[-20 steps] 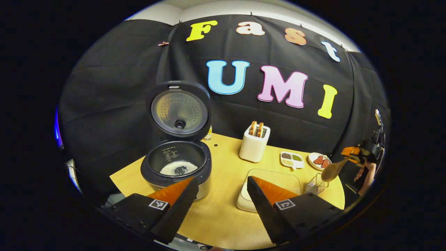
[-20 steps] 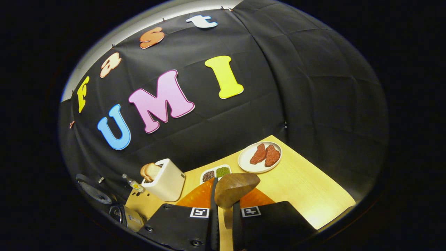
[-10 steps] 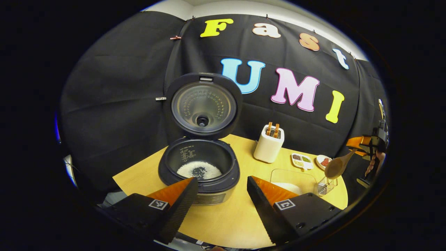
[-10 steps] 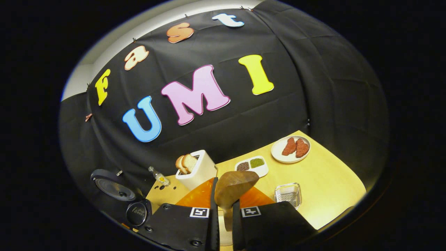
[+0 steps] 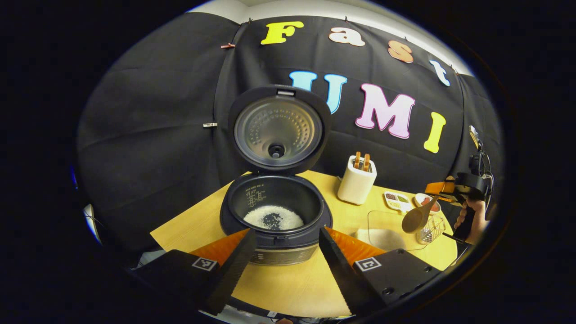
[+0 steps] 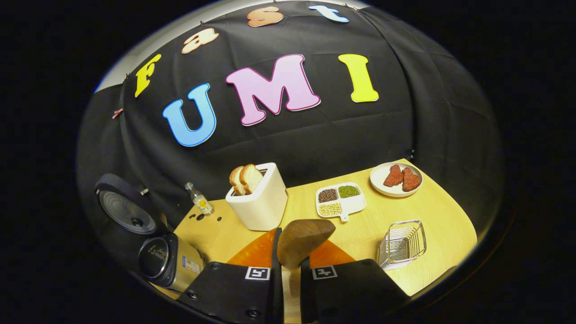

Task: Close the left gripper, press the button to open the rice cooker; take a wooden spoon from the chopstick holder with the right hand, scoop a spoonful of rice and pour it into the rice cooker, then put the wooden spoon back into the chopstick holder.

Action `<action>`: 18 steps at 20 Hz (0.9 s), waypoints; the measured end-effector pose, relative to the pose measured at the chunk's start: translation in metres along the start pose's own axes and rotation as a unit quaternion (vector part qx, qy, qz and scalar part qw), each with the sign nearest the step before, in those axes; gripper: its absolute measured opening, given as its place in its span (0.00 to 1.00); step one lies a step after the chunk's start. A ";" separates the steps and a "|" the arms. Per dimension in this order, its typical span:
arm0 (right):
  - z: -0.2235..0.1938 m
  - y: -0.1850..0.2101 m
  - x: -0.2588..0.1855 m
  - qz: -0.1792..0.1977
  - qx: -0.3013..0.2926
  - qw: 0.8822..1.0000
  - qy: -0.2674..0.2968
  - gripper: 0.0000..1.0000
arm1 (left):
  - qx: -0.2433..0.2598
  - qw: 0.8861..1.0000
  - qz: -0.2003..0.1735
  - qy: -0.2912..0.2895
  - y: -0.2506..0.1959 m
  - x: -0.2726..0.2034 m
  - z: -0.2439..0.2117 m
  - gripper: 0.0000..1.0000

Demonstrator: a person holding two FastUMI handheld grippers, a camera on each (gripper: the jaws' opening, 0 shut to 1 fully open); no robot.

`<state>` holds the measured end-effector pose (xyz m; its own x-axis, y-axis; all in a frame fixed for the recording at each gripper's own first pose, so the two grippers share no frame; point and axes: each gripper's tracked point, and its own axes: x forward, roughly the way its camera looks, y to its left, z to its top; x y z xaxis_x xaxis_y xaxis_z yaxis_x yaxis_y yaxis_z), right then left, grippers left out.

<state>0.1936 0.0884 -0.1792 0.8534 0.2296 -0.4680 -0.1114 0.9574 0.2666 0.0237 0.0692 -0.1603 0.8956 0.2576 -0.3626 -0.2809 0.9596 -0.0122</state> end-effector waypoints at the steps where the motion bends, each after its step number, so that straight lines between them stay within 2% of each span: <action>1: -0.012 -0.001 0.003 -0.005 -0.009 1.000 0.009 0.18 | -0.004 1.000 -0.002 0.009 0.002 0.003 -0.007 0.96; 6: -0.067 0.003 0.006 -0.003 -0.047 0.998 0.053 0.19 | -0.021 0.999 -0.017 0.019 0.005 0.012 -0.013 0.95; 10: -0.075 0.023 0.006 0.009 -0.069 0.996 0.054 0.19 | -0.018 1.000 -0.018 0.014 0.010 0.017 -0.004 0.95; 18: -0.104 0.065 0.000 0.039 0.014 0.992 0.122 0.19 | -0.020 0.999 -0.018 0.024 0.010 0.015 -0.006 0.95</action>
<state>0.1339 0.1685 -0.2495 0.6940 0.3410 -0.6341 -0.1541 0.9307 0.3318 0.0321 0.0820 -0.1713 0.8879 0.2166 -0.4059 -0.2638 0.9625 -0.0634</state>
